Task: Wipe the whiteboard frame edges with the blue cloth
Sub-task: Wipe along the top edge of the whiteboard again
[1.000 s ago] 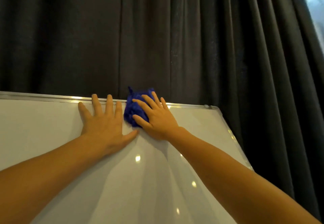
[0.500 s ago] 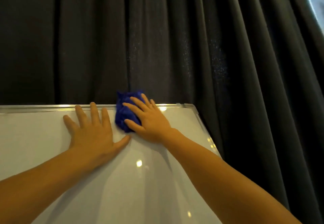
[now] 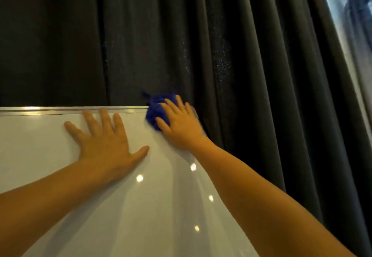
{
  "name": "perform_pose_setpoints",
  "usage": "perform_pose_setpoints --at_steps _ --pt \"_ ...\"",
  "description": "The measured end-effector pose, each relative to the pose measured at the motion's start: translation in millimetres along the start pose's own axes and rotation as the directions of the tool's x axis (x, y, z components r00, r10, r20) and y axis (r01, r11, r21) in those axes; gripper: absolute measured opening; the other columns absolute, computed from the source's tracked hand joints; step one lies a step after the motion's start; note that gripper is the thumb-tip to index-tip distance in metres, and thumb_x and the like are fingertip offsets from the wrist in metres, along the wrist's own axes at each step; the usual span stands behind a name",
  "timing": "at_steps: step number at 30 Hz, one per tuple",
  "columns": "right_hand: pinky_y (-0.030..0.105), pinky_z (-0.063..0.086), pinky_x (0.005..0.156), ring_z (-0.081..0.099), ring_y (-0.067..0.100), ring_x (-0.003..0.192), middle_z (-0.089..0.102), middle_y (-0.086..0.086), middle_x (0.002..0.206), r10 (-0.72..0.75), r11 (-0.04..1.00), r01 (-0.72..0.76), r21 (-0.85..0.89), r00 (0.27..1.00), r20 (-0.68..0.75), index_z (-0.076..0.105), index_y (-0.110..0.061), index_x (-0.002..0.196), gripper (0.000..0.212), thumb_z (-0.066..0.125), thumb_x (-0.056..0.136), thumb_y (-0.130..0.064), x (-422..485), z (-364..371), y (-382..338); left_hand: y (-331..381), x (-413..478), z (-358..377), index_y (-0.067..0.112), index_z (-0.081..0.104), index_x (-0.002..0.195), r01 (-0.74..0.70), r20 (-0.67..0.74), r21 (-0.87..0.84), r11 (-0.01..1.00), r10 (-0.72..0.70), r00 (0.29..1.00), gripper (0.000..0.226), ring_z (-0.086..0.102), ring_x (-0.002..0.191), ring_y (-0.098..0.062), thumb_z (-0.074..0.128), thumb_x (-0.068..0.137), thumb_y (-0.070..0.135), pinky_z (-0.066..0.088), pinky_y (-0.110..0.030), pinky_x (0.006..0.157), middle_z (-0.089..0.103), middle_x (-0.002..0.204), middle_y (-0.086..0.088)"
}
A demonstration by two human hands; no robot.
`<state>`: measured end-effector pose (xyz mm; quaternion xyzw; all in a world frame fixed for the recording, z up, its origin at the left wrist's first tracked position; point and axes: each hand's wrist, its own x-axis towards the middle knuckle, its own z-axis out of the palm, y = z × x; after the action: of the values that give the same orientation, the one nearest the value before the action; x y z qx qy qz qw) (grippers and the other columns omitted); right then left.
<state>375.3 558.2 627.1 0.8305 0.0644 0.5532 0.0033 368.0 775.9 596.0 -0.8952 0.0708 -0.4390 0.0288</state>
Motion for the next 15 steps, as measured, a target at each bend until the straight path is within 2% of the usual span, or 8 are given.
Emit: perform_pose_setpoints --at_steps 2,3,6,8,9,11,13,15 --pt "0.048 0.003 0.121 -0.001 0.032 0.151 0.012 0.005 0.166 0.345 0.938 -0.345 0.023 0.938 0.018 0.019 -0.018 0.155 0.063 0.033 0.101 -0.048 -9 -4 29 5 -1 2 0.014 -0.013 0.155 -0.042 -0.007 -0.016 0.999 0.041 0.999 0.121 -0.016 0.145 -0.053 -0.003 0.063 0.092 -0.001 -0.078 0.109 -0.016 0.164 -0.018" --pt "0.047 0.004 0.121 -0.001 0.034 0.151 0.011 0.008 0.165 0.435 0.897 -0.436 0.077 0.9 0.025 0.02 -0.015 0.154 0.063 0.033 0.101 -0.047 -14 -2 32 8 -1 3 0.014 -0.014 0.155 -0.061 -0.018 -0.017 0.998 0.061 0.998 0.12 -0.016 0.145 -0.053 -0.005 0.062 0.09 -0.002 -0.077 0.109 -0.016 0.164 -0.017" --pt "0.047 0.008 0.121 0.005 0.036 0.15 0.022 0.016 0.161 0.288 0.947 -0.285 0.151 0.958 -0.003 0.033 -0.011 0.148 0.061 0.038 0.098 -0.045 -27 8 18 29 -4 4 0.015 -0.011 0.155 -0.1 -0.031 0.003 0.995 0.1 0.994 0.113 -0.013 0.146 -0.054 0.001 0.07 0.088 -0.001 -0.075 0.111 -0.014 0.164 -0.018" --pt "0.045 0.005 0.123 0.001 0.03 0.152 0.017 0.01 0.164 0.15 0.982 -0.154 0.112 0.988 0.045 0.025 -0.013 0.153 0.068 0.034 0.098 -0.05 -39 6 25 49 -4 8 0.017 -0.009 0.156 -0.18 -0.06 0.03 0.983 0.182 0.982 0.11 -0.009 0.147 -0.052 0.007 0.074 0.088 0.002 -0.074 0.113 -0.01 0.165 -0.017" --pt "0.044 0.005 0.123 0.0 0.028 0.152 0.014 0.007 0.165 0.169 0.979 -0.175 0.102 0.983 0.07 0.02 -0.015 0.155 0.068 0.033 0.099 -0.052 -42 2 37 60 -5 10 0.017 -0.008 0.156 -0.23 -0.071 0.034 0.973 0.231 0.97 0.109 -0.009 0.147 -0.052 0.009 0.074 0.088 0.002 -0.073 0.113 -0.009 0.165 -0.017" --pt "0.044 0.008 0.122 0.004 0.028 0.151 0.014 0.009 0.165 0.368 0.913 -0.381 0.148 0.924 0.108 0.017 -0.015 0.156 0.068 0.034 0.1 -0.051 -51 -4 61 82 -7 13 0.016 -0.007 0.156 -0.295 -0.076 0.03 0.955 0.296 0.952 0.111 -0.01 0.146 -0.053 0.011 0.073 0.088 -0.001 -0.073 0.112 -0.009 0.165 -0.018" --pt "0.046 0.018 0.12 0.016 0.034 0.149 0.02 0.017 0.161 0.565 0.763 -0.591 0.262 0.807 0.172 0.023 -0.011 0.153 0.069 0.034 0.099 -0.053 -71 -6 66 101 -13 16 0.012 -0.007 0.156 -0.297 -0.082 0.023 0.955 0.298 0.951 0.114 -0.012 0.145 -0.055 0.012 0.073 0.089 -0.002 -0.075 0.111 -0.011 0.164 -0.022" --pt "0.047 0.028 0.115 0.03 0.036 0.142 0.029 0.019 0.157 0.645 0.652 -0.666 0.363 0.738 0.197 0.03 -0.011 0.149 0.067 0.035 0.098 -0.055 -104 -2 57 117 -21 20 0.011 -0.006 0.156 -0.321 -0.1 0.011 0.947 0.321 0.942 0.113 -0.012 0.144 -0.057 0.01 0.073 0.087 -0.004 -0.078 0.108 -0.01 0.164 -0.023"
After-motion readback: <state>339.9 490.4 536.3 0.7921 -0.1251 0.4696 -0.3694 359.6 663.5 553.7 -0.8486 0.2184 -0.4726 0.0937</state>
